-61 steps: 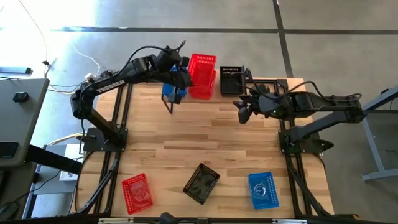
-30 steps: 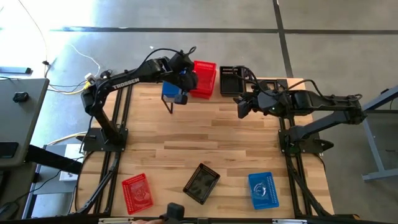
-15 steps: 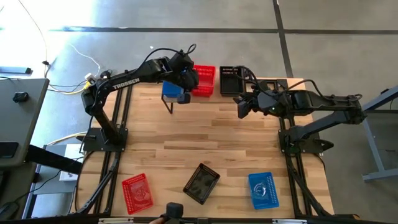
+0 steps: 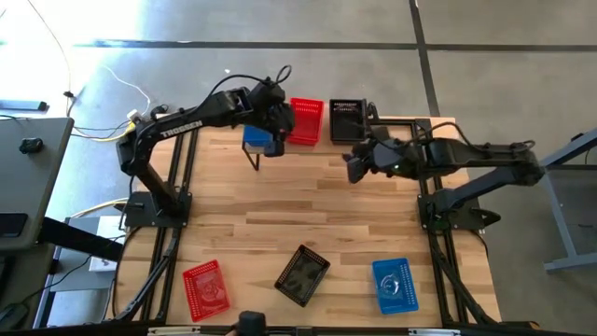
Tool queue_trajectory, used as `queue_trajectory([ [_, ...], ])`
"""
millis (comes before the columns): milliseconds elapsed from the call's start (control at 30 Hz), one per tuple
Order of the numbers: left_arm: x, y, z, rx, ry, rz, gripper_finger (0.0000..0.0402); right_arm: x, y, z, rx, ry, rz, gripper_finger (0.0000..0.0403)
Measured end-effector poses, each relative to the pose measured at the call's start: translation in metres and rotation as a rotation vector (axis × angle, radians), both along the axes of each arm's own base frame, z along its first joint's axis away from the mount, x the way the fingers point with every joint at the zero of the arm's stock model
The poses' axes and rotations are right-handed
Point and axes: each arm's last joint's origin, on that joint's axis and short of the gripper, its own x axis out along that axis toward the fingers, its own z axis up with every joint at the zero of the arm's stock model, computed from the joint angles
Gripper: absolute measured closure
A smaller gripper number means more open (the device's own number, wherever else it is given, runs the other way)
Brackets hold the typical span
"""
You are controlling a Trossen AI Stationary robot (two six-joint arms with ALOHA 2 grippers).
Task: Stack baskets on shelf by color
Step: Stack the black bin on top of the other black bins on the shelf
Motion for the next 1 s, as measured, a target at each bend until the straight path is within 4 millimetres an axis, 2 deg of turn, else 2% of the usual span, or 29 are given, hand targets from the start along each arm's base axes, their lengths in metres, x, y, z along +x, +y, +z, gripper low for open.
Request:
queue_trajectory([
  [200,-0.017,-0.023,0.020,0.068,0.045,0.075,0.0223,0.024,0.017,-0.013,0.031,0.030,0.155,0.0231],
  [567,-0.039,-0.078,0.042,-0.139,-0.022,0.194,0.0231,0.042,0.066,-0.038,0.099,0.161,0.527,0.0231],
  [700,-0.041,-0.097,0.044,-0.220,-0.038,0.216,0.0231,0.046,0.080,-0.046,0.172,0.171,0.513,0.0231],
  [1000,-0.042,-0.131,0.037,-0.305,0.064,0.220,0.0231,0.052,0.121,-0.069,0.506,0.190,0.347,0.0231],
])
